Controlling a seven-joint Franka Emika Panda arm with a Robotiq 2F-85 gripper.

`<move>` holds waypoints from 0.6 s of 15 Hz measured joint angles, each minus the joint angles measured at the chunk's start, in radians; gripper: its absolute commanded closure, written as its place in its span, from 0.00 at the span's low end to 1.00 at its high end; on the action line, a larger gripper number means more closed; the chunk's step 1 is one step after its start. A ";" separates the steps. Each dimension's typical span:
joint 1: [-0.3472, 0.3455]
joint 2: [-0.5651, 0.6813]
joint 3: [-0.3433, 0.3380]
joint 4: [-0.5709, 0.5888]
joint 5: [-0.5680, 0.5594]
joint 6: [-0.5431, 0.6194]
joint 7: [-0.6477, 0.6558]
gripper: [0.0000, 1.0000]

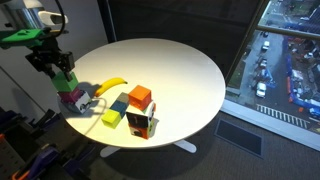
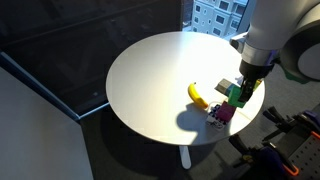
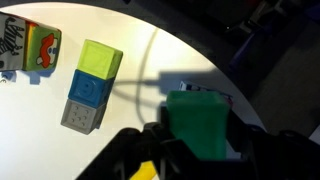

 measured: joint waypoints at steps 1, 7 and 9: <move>0.000 0.000 0.001 -0.002 0.000 0.009 0.011 0.45; 0.000 0.000 0.002 -0.005 0.001 0.020 0.027 0.45; 0.000 0.000 0.002 -0.005 0.001 0.020 0.027 0.45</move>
